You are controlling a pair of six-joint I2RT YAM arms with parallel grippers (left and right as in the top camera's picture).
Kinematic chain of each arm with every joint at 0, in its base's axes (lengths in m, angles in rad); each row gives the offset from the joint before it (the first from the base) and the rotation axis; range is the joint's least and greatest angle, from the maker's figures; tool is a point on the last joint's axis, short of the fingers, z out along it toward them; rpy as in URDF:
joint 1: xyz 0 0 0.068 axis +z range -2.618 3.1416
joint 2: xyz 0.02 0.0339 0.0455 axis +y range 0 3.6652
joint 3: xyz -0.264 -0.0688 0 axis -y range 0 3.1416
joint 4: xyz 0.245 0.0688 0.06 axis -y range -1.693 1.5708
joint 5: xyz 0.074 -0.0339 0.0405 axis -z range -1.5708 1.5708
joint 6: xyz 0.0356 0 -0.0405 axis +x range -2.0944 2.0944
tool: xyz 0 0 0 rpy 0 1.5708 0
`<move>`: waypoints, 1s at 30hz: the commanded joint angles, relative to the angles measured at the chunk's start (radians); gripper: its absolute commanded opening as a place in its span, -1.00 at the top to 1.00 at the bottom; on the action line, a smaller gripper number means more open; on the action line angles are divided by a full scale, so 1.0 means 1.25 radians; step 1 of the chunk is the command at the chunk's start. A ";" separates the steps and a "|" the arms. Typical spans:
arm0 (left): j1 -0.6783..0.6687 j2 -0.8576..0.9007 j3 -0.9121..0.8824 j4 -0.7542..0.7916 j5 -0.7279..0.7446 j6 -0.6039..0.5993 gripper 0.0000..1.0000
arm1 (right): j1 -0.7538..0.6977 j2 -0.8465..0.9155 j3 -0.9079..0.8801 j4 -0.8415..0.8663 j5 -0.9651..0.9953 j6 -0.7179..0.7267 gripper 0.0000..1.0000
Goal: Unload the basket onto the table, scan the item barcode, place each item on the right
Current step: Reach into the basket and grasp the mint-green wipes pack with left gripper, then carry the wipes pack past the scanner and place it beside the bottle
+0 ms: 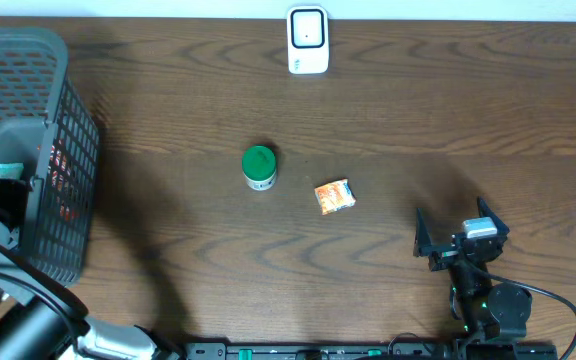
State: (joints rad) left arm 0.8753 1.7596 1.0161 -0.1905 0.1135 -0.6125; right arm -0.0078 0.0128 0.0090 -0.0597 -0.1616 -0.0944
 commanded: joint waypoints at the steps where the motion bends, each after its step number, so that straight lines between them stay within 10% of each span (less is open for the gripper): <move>1: 0.004 0.043 -0.005 0.013 -0.016 0.014 -0.96 | 0.007 -0.001 -0.003 -0.001 0.002 0.009 -0.99; 9: 0.004 0.094 -0.005 0.059 -0.016 0.022 -0.98 | 0.007 -0.001 -0.003 -0.001 0.002 0.009 -0.98; 16: 0.004 0.095 -0.005 0.052 0.001 0.079 0.22 | 0.007 -0.001 -0.003 -0.001 0.002 0.009 -0.99; 18: 0.004 0.094 -0.005 0.049 0.024 0.092 0.85 | 0.007 -0.001 -0.003 -0.001 0.002 0.009 -0.99; 30: 0.004 -0.175 0.084 -0.006 0.133 0.049 0.86 | 0.007 -0.001 -0.003 -0.001 0.002 0.009 -0.98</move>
State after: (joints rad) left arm 0.8822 1.6917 1.0424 -0.2073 0.2428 -0.5308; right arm -0.0078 0.0128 0.0090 -0.0597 -0.1616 -0.0944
